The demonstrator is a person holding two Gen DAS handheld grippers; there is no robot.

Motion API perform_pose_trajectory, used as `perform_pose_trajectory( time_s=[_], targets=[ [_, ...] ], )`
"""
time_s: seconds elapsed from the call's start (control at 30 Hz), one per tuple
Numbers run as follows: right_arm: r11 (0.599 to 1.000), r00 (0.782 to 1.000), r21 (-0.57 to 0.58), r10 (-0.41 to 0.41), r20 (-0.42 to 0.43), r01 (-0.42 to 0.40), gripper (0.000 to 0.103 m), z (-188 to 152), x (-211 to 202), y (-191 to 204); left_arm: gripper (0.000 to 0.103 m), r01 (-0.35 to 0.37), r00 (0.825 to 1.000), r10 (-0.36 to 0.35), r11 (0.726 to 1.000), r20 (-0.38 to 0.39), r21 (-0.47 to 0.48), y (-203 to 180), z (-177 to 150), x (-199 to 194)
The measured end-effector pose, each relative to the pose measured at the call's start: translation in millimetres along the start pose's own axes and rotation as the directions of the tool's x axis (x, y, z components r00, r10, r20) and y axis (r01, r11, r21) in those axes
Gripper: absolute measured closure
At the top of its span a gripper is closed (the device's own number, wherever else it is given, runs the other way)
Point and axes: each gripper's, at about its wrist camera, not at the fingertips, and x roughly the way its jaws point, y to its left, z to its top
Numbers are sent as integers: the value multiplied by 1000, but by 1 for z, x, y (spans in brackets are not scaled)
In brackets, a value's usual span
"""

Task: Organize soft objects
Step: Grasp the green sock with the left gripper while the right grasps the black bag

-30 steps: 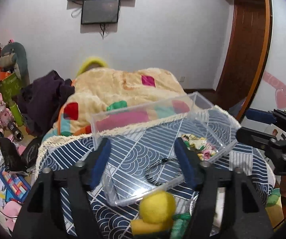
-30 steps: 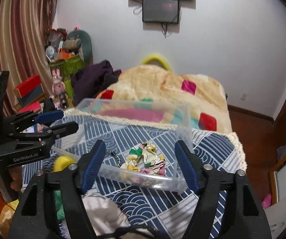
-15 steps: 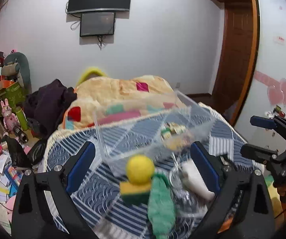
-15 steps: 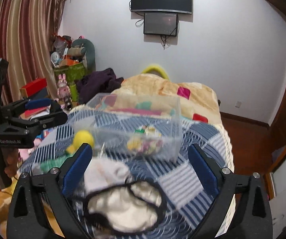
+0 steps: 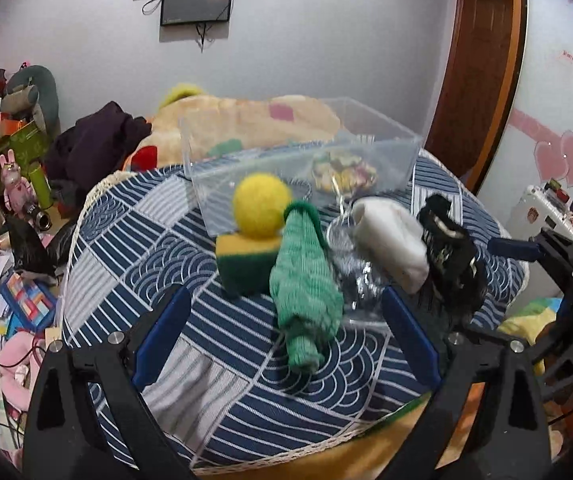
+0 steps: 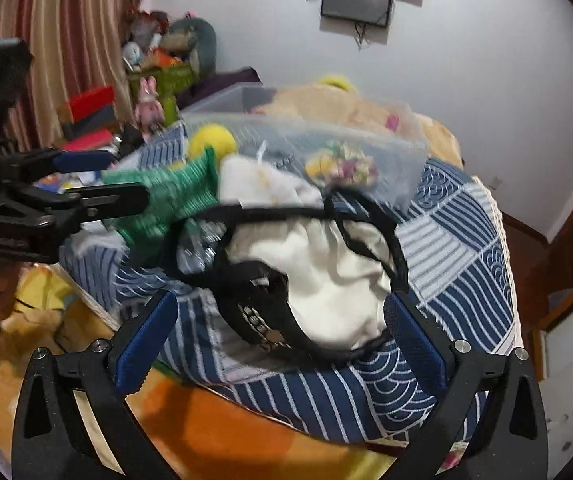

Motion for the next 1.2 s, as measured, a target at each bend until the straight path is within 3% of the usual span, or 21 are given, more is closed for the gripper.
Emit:
perform_pose_trajectory(
  time_s=[0.43,0.57,0.63,0.7,0.77,0.8,0.87,0.97,1.2],
  targets=[
    [961,999,274,25,24,-31,1,-7,-4,-62,10,-9,1000,10,1000,20,-21,-1,-5,8],
    [935,997,347,80,-2,-74,20,-15,5,-71,26,3,1000,-3,1000,4,-30,0,-7,13],
    [930,995,355,104,-3,-96,24,-19,9,-69,35,20,1000,-20,999,-11,-36,1,-8,16],
    [938,995,334,100,7,-97,28,-19,8,-67,53,37,999,-38,998,-23,-40,0,-9,18],
    [938,992,324,128,7,-123,53,-18,8,-62,69,46,998,-47,998,-30,-39,-2,-10,19],
    [938,992,324,124,9,-121,55,-17,8,-61,79,48,998,-49,998,-27,-33,-4,-11,18],
    [941,994,321,110,21,-111,66,-17,4,-60,82,45,999,-45,999,-9,-17,-7,-11,12],
    [942,995,319,93,43,-102,74,-15,-3,-64,83,31,999,-32,999,30,12,-12,-11,-1],
    [953,994,296,31,101,-60,81,-4,-26,-68,85,16,992,-17,1000,123,6,-12,1,-29]
  ],
)
